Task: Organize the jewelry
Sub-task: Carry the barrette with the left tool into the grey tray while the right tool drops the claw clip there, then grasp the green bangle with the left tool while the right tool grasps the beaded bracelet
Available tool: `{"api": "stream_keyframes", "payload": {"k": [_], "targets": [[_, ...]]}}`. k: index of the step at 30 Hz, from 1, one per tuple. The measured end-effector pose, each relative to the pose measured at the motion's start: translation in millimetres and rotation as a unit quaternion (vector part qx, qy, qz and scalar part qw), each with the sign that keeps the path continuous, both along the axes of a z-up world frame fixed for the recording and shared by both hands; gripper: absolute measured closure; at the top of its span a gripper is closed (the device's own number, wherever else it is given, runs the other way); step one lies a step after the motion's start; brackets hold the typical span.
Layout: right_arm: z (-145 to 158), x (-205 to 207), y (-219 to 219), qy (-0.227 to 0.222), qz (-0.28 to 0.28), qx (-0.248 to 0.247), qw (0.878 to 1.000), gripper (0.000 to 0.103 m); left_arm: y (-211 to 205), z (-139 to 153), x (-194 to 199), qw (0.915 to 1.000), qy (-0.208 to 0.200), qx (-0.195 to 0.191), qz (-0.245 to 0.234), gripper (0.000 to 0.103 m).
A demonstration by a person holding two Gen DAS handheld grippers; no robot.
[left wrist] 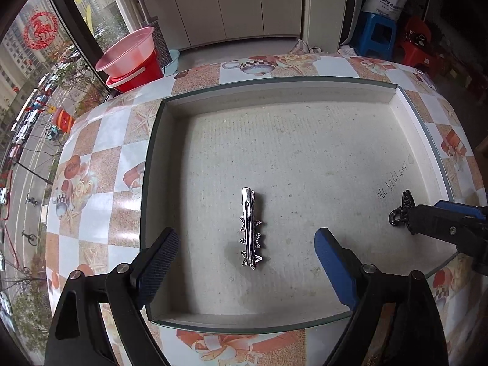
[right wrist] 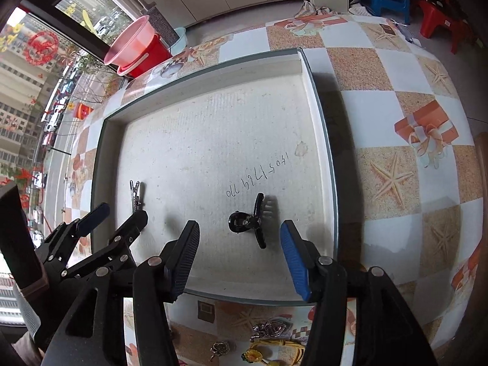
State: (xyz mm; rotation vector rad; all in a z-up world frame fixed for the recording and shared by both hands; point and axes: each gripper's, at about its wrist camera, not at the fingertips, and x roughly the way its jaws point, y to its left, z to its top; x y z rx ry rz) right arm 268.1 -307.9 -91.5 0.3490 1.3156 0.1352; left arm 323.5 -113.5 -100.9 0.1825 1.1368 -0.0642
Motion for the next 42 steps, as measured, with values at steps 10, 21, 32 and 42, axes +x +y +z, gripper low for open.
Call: {"api": "stream_keyframes", "payload": {"k": [10, 21, 32, 42], "targets": [[33, -33, -9, -0.025, -0.023, 0.020, 0.999, 0.030, 13, 37, -25, 0.9993, -0.031, -0.022, 0.002, 0.000], [39, -107, -9, -0.016, -0.051, 0.043, 0.998, 0.016, 39, 40, -111, 0.9987, 0.017, -0.046, -0.017, 0.000], [0, -186, 7, 0.076, -0.038, -0.005, 0.996, 0.016, 61, 11, -214, 0.9944, 0.089, -0.057, -0.006, 0.000], [-30, -213, 36, 0.110, -0.009, -0.047, 0.993, 0.016, 58, -15, -261, 0.9903, 0.123, -0.064, 0.008, 0.000]]}}
